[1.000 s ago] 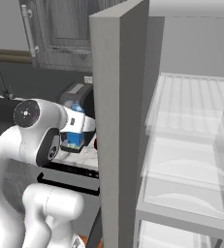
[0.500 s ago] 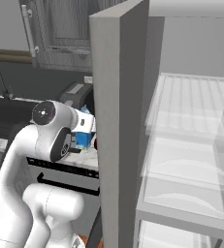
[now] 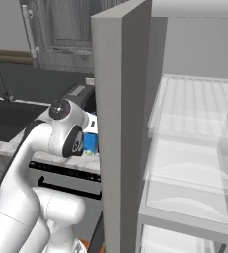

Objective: Take a sugar cube from the saucer and place it inside the coffee. Then, grab milk from the fridge and place it next to the coffee on the counter to sweeten the coffee.

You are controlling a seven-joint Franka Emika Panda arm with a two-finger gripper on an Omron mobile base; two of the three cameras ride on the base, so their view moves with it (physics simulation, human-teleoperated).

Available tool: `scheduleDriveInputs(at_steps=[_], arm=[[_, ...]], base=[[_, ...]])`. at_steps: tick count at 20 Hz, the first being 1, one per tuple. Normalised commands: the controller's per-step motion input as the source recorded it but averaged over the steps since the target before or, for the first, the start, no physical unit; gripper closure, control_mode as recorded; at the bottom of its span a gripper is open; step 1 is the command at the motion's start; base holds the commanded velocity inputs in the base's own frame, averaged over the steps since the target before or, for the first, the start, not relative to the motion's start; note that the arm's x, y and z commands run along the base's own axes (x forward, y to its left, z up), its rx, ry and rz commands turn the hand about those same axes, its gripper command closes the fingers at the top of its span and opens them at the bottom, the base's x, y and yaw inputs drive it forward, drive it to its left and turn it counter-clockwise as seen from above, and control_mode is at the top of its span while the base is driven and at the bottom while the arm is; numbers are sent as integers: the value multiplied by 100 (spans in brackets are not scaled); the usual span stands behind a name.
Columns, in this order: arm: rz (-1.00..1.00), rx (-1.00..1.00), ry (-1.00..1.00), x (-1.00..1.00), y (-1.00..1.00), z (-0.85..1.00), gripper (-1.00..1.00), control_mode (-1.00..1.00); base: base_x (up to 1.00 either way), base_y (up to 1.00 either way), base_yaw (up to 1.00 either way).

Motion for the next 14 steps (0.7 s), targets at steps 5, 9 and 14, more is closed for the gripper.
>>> scheduleDriveInputs(at_steps=[5, 9, 14], arm=[[0, 0, 6, 34, -22, -31, 100, -100], [0, 0, 1, 35, -27, -31, 100, -100], [0, 0, 0, 43, -6, -23, 100, -100]], base=[[0, 0, 0], [0, 0, 0], [0, 0, 0]])
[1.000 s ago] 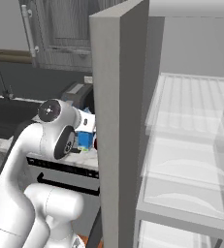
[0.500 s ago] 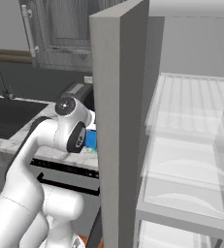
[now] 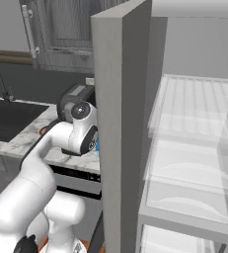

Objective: Take a sugar cube from the saucer and place it inside the coffee. Then, grab milk from the fridge and place it next to the coffee on the counter to sweeten the coffee.

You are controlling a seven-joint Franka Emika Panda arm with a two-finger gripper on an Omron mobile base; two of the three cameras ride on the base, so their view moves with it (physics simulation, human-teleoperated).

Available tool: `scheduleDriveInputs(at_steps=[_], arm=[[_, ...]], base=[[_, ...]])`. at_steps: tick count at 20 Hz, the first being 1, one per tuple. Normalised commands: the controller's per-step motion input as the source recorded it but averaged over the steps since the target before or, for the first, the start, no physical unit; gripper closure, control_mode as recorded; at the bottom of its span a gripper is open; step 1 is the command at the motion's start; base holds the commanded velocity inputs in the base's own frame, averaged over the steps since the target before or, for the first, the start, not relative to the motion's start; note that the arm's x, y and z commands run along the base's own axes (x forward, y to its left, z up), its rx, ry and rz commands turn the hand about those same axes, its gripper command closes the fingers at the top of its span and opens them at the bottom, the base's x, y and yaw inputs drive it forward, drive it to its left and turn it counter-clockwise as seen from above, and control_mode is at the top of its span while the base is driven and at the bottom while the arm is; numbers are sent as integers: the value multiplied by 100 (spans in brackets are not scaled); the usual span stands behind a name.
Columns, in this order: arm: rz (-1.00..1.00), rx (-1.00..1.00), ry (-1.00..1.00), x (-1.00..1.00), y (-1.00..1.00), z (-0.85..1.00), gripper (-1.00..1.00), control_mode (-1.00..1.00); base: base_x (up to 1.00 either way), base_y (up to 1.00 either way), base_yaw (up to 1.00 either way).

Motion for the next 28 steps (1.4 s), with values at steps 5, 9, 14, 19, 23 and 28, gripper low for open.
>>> scheduleDriveInputs(at_steps=[5, 9, 14, 19, 23, 28], arm=[[0, 0, 0, 46, 0, -30, 100, -100], [0, 0, 0, 43, 0, -32, 100, -100], [0, 0, 0, 31, 0, -26, 100, -100], [0, 0, 0, 23, -7, -21, 100, -100], [0, 0, 0, 13, -12, -13, 100, -100], [0, 0, 0, 11, -11, -9, 100, -100]], base=[[0, 0, 0], [0, 0, 0], [0, 0, 0], [0, 0, 0], [0, 0, 0], [0, 0, 0]])
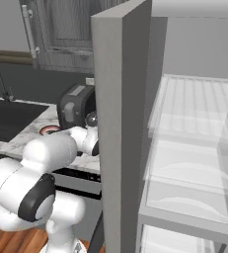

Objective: Take a sugar cube from the saucer and place it inside the coffee. Then, grab milk from the fridge and place it next to the coffee on the counter to sweeten the coffee.

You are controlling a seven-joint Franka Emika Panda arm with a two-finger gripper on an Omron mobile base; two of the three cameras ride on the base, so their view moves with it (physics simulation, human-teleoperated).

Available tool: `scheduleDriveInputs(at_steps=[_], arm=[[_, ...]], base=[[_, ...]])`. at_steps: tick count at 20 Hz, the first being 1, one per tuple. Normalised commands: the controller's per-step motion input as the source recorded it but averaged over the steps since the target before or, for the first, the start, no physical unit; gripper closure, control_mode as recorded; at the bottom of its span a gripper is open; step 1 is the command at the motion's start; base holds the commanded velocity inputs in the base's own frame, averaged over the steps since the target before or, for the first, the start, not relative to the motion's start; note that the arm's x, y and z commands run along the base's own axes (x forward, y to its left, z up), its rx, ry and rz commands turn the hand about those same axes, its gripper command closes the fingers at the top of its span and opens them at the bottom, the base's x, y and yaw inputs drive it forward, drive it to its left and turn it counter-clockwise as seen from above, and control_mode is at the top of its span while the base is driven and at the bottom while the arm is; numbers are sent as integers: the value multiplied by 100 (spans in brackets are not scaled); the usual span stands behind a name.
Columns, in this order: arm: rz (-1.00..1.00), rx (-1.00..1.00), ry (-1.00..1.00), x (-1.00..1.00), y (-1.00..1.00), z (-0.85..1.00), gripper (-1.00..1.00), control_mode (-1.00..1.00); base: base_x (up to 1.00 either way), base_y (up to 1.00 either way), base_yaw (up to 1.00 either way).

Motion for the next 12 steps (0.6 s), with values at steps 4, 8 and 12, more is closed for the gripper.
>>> scheduleDriveInputs(at_steps=[4, 8, 12], arm=[[0, 0, 0, 19, -8, -10, 100, -100], [0, 0, 0, 15, -11, -15, 100, -100], [0, 0, 0, 8, -3, -18, 100, -100]], base=[[0, 0, 0], [0, 0, 0], [0, 0, 0]])
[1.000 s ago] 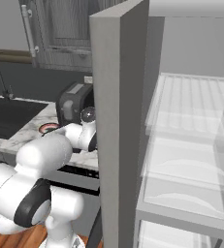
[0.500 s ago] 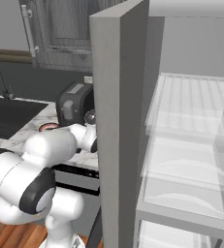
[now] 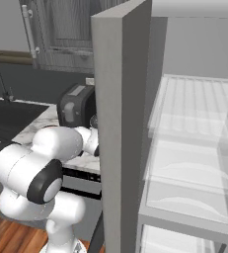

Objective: Take a sugar cube from the saucer and place it inside the coffee. Then, grab milk from the fridge and place it next to the coffee on the counter to sweeten the coffee.

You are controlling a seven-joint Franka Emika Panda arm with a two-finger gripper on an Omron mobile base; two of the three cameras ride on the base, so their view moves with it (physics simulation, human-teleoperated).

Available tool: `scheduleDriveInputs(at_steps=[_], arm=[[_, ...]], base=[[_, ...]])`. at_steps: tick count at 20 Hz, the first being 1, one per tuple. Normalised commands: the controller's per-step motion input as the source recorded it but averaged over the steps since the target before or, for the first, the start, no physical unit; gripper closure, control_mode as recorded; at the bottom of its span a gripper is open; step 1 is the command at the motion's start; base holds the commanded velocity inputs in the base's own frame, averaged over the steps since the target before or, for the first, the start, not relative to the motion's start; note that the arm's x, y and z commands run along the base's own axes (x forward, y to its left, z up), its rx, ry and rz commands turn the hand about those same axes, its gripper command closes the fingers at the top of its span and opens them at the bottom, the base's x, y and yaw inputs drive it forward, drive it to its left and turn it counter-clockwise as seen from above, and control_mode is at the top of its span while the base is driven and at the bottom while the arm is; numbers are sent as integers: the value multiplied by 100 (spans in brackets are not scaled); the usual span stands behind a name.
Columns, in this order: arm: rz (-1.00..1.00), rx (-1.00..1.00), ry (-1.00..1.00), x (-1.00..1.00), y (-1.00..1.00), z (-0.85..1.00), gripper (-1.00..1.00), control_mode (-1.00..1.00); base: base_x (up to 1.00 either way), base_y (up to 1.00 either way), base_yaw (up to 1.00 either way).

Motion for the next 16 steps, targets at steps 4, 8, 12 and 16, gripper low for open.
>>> scheduleDriveInputs(at_steps=[4, 8, 12, 16], arm=[[0, 0, 0, 1, -2, -27, 100, -100], [0, 1, -1, 1, 0, -20, 100, -100], [0, 0, -4, 12, 0, -10, 100, -100], [0, 0, -7, 25, 0, -1, 100, -100]], base=[[0, 0, 0], [0, 0, 0], [0, 0, 0], [0, 0, 0]])
